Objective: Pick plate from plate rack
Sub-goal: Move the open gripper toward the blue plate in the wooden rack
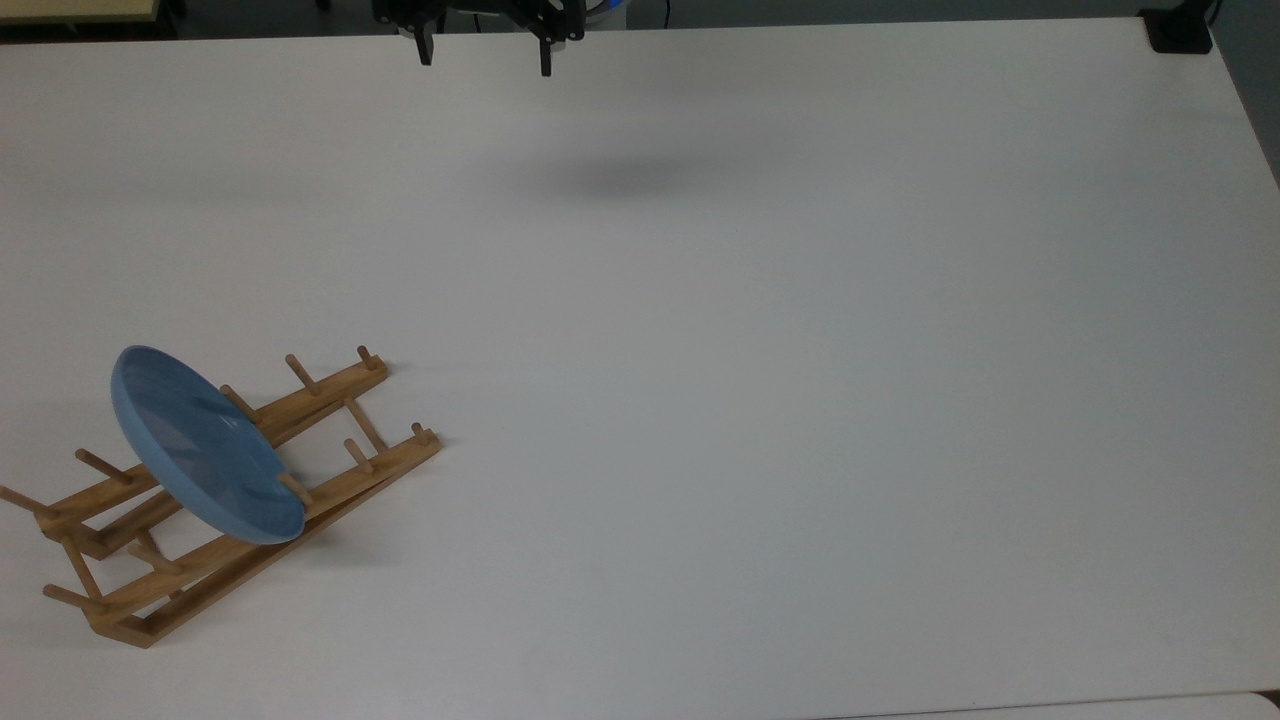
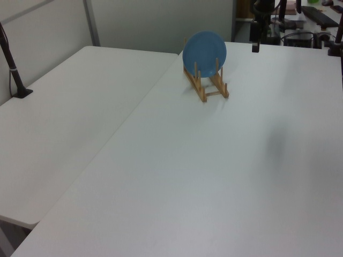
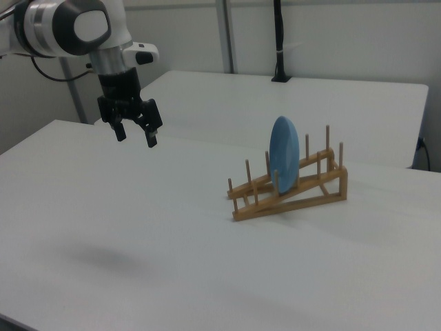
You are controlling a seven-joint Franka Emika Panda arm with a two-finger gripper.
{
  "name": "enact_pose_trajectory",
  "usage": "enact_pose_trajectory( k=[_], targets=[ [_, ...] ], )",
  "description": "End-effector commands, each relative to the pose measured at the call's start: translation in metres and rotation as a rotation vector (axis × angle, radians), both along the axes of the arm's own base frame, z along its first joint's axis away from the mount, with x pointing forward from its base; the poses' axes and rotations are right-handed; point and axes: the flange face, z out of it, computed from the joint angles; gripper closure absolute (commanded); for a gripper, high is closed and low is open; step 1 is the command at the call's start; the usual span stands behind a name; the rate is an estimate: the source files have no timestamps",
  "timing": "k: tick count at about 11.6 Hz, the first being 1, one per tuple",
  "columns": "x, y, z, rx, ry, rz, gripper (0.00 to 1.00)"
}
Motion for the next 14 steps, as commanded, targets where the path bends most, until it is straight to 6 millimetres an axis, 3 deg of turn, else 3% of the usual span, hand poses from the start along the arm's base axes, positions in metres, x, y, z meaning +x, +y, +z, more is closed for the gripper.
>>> enact_pose_trajectory(
  k=[1,9,14],
  targets=[
    [-0.005,-0.004,0.005,0.001,0.017,0.014,0.00],
    [-0.004,-0.005,0.005,0.001,0.007,0.013,0.00],
    [0.007,-0.039,0.007,-0.007,-0.064,0.011,0.00]
  ],
)
